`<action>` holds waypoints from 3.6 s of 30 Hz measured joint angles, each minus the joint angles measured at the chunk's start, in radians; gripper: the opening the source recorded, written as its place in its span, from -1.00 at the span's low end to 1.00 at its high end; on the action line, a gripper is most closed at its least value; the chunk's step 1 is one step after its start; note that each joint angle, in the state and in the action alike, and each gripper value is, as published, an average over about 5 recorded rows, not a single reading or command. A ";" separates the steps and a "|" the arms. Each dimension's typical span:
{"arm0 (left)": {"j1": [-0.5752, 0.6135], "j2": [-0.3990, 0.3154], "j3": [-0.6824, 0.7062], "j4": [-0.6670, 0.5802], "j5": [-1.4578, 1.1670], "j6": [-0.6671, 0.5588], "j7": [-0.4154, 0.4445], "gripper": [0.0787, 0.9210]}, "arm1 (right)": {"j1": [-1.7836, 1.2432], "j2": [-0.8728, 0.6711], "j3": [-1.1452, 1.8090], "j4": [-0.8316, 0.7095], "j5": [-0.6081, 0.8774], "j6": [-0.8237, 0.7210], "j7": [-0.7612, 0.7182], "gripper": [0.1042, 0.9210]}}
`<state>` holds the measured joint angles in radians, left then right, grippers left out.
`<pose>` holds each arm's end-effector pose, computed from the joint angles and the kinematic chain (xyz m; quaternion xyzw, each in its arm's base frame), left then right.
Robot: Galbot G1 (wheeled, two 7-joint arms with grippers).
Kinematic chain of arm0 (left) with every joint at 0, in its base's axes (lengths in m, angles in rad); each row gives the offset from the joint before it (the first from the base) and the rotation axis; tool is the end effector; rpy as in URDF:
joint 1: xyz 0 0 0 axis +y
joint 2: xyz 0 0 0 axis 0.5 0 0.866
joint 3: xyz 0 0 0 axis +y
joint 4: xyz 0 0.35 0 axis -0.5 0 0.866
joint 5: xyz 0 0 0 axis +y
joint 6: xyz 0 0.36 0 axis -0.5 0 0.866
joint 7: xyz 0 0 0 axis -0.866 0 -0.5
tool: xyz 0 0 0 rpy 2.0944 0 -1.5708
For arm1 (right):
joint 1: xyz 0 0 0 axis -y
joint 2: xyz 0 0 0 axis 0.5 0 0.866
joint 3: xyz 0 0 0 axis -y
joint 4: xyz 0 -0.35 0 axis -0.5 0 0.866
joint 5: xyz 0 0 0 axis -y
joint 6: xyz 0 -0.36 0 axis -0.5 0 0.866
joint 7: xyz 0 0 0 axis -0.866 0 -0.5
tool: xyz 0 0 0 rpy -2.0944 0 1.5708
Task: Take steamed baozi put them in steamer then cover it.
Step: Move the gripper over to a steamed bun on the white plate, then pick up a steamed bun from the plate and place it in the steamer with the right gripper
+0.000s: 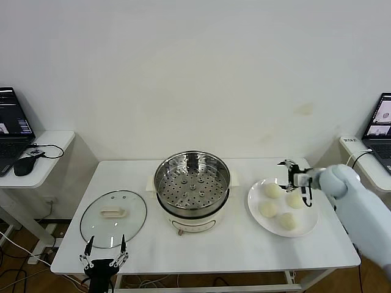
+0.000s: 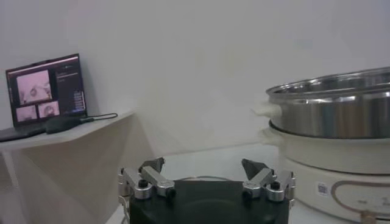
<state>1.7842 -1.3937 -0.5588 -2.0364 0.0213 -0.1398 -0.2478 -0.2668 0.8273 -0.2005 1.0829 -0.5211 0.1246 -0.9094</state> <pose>0.1148 0.0443 -0.3519 0.0796 -0.9907 -0.0977 0.0519 0.5383 -0.1961 -0.2051 0.4137 -0.6078 0.6336 0.2410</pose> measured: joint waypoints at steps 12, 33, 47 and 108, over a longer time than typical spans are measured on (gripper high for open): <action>-0.004 0.000 -0.007 0.015 0.006 0.001 -0.003 0.77 | 0.142 0.067 -0.164 -0.199 0.023 0.013 -0.123 0.76; -0.007 0.000 -0.016 0.022 0.011 -0.008 -0.006 0.77 | 0.196 0.215 -0.181 -0.428 -0.053 0.040 -0.117 0.76; -0.013 0.000 -0.016 0.031 0.011 -0.015 -0.009 0.77 | 0.205 0.269 -0.163 -0.515 -0.102 0.042 -0.117 0.48; -0.035 0.028 -0.012 0.008 -0.045 -0.022 0.000 0.77 | 0.748 0.359 -0.933 -0.018 0.525 0.091 -0.038 0.32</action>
<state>1.7494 -1.3657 -0.5708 -2.0280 -0.0241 -0.1617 -0.2482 0.4807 1.1864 -1.1334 1.0649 0.0038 0.2159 -0.9475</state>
